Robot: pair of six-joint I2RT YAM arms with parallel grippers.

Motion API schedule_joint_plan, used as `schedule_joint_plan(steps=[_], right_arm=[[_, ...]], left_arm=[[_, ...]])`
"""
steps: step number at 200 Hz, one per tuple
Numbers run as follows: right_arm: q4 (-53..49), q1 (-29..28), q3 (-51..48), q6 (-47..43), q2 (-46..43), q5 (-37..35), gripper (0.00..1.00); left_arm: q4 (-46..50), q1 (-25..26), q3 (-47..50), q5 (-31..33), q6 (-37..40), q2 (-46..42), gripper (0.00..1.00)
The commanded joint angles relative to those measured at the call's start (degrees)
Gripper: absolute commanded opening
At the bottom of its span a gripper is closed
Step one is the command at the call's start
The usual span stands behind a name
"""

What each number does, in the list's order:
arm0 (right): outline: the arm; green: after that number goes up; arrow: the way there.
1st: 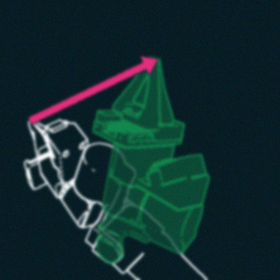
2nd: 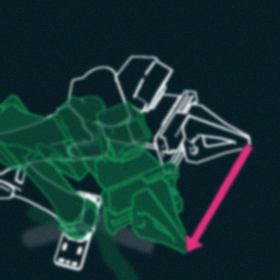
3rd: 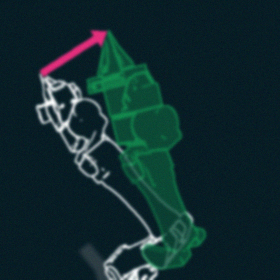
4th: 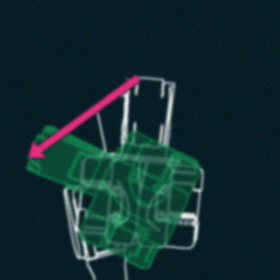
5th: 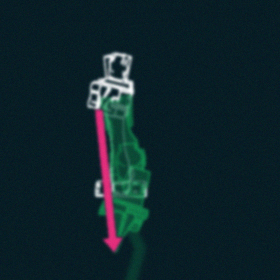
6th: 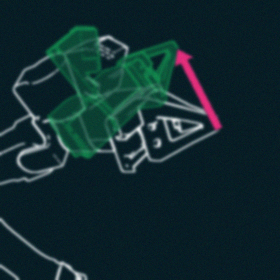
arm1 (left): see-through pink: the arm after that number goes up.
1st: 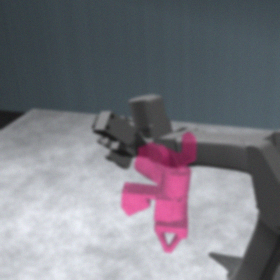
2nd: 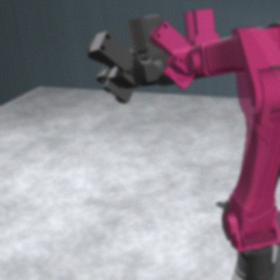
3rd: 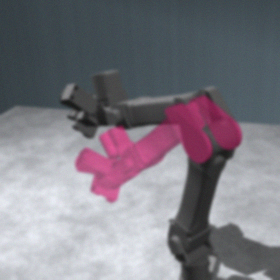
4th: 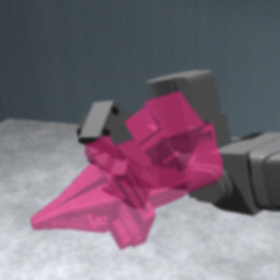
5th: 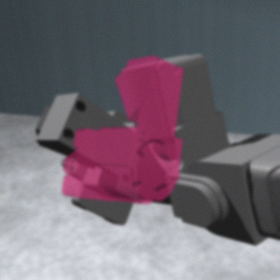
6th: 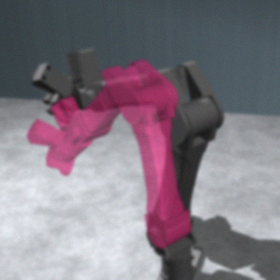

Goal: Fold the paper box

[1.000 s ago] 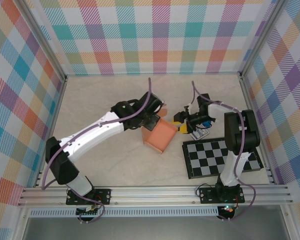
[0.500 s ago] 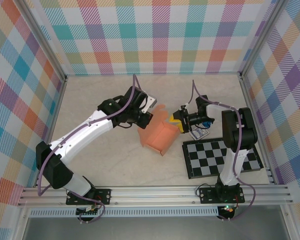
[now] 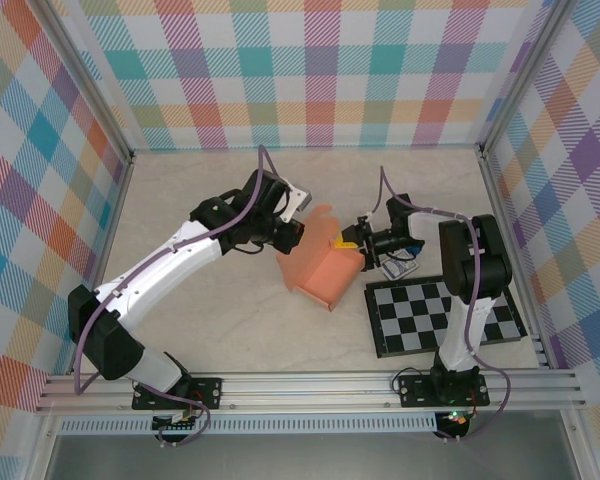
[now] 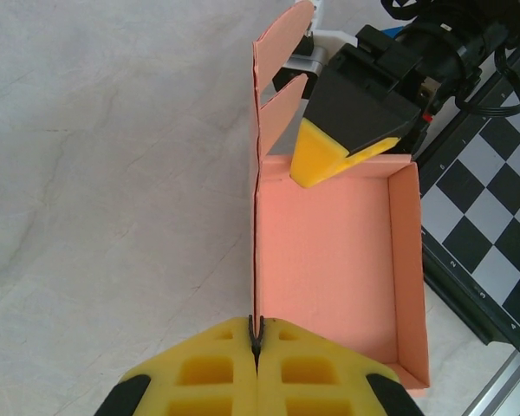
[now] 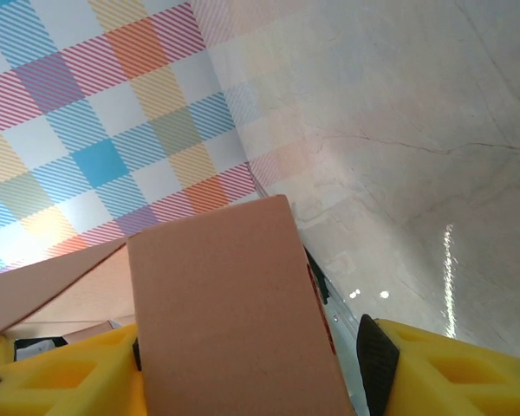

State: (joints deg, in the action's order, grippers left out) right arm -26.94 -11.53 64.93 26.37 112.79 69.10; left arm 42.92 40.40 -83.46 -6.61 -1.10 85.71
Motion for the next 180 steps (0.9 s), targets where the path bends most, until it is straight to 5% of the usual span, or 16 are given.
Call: schedule_joint_plan(steps=[1, 130, 180], right_arm=[[3.16, 0.0, -0.68, 3.64, 0.25, -0.49, 0.61], [-4.31, -1.8, 1.52, -5.23, 1.28, -3.03, 0.55], [-4.18, -2.62, 0.49, -11.84, -6.01, -18.68, 0.61]], left_arm=[[-2.35, -0.41, 0.49, -1.37, -0.7, -2.21, 0.0], [-3.28, -0.89, 0.7, -1.21, -0.49, -1.78, 0.0], [-0.68, -1.23, -0.63, -1.99, 2.17, -0.43, 0.0]])
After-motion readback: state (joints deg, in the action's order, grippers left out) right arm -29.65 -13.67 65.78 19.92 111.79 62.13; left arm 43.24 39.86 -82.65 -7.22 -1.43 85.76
